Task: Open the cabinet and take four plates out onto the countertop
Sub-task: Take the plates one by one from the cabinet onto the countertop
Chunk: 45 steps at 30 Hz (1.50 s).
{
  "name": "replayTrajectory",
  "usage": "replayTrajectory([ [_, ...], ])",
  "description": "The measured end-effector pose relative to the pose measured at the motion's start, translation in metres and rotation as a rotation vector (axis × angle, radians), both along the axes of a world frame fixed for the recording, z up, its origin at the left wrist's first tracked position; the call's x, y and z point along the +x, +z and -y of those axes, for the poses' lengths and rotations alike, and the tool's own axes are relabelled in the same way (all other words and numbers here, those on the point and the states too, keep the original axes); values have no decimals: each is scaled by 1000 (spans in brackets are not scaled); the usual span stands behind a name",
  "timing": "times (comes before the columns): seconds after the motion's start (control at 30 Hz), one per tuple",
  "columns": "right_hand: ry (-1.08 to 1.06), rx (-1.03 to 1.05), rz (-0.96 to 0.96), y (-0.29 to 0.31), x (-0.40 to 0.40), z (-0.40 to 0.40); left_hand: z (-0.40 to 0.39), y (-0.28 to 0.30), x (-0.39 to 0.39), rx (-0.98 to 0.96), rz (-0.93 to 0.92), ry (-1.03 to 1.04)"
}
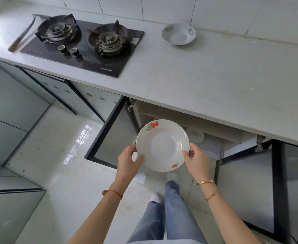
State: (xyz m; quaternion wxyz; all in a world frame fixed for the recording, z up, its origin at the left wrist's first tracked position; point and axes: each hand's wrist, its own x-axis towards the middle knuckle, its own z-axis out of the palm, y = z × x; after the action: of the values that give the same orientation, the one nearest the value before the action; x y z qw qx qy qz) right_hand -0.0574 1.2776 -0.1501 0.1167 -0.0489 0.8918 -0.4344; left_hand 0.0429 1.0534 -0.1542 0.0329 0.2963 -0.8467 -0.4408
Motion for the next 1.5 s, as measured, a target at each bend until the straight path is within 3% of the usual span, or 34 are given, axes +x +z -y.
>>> replayTrajectory([
  [0.23,-100,-36,-128,45,-3,-39,-18,46,-25,-71,-118,-152],
  [0.47,-177,-26,-161,67,-59,-71,-39,70,-105,-25,-191,-270],
  [0.97,-187,41,-208,80,-317,-104,-75,80,-357,-28,-223,-272],
  [1.5,-213,92,-86,52,-550,-77,-51,48,-600,-37,-63,-339],
])
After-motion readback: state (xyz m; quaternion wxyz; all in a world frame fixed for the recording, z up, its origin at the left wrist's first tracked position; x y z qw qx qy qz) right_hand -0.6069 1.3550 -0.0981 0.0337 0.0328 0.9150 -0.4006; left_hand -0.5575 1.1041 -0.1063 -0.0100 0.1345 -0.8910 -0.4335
